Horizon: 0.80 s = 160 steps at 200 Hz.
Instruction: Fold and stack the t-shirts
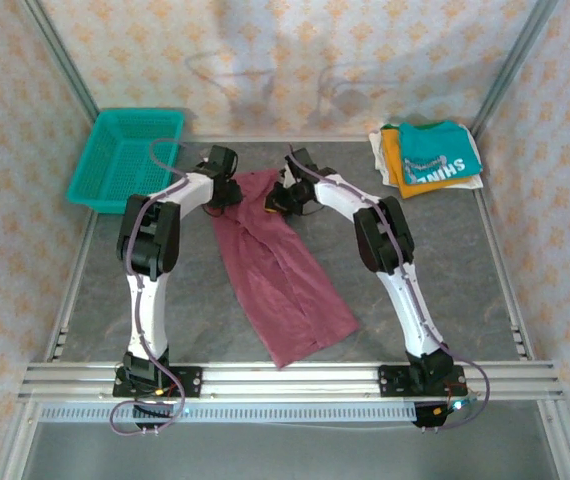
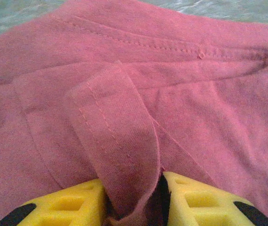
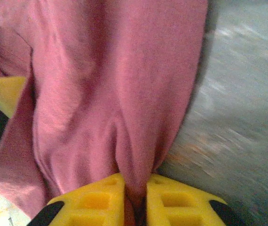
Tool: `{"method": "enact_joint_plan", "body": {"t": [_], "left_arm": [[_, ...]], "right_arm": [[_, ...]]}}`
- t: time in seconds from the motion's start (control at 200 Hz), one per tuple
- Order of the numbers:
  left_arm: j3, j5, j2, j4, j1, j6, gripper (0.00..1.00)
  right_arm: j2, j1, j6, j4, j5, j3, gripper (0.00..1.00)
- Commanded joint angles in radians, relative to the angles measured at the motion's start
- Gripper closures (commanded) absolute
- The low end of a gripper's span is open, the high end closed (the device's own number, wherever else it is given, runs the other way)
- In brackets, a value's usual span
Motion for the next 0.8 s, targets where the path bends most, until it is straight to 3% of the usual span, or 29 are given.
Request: {"method": "enact_joint_plan", "body": {"t": [0.0, 0.05, 0.14, 0.32, 0.46, 0.621, 0.691, 0.796], "left_arm": [[0.097, 0.035, 0.024, 0.041, -0.004, 0.039, 0.65], [0.138, 0.047, 0.039, 0.031, -0.006, 0.047, 0.65], [0.168, 0.041, 0.027, 0.014, -0.006, 0.052, 0.65], [-0.033, 0.015, -0.154, 0.153, -0.006, 0.012, 0.62], [-0.157, 0.024, -0.246, 0.184, -0.028, 0.016, 0.61], [-0.192, 0.079, -0.243, 0.167, -0.083, 0.049, 0.61], [-0.201, 0.123, -0.234, 0.186, -0.104, 0.045, 0.61], [-0.186, 0.168, -0.218, 0.225, -0.141, 0.055, 0.61]], "right_arm": [[-0.097, -0.051, 0.081, 0.094, 0.069, -0.131, 0.94], [-0.138, -0.076, 0.111, 0.142, 0.103, -0.197, 1.0], [-0.213, -0.122, 0.166, 0.233, 0.173, -0.331, 1.0], [-0.308, -0.19, 0.234, 0.388, 0.262, -0.533, 1.0], [-0.308, -0.214, 0.26, 0.433, 0.301, -0.576, 1.0], [-0.299, -0.22, 0.235, 0.412, 0.342, -0.558, 0.87], [-0.305, -0.227, 0.198, 0.349, 0.365, -0.527, 0.74], [-0.324, -0.228, 0.13, 0.247, 0.404, -0.479, 0.68]]}}
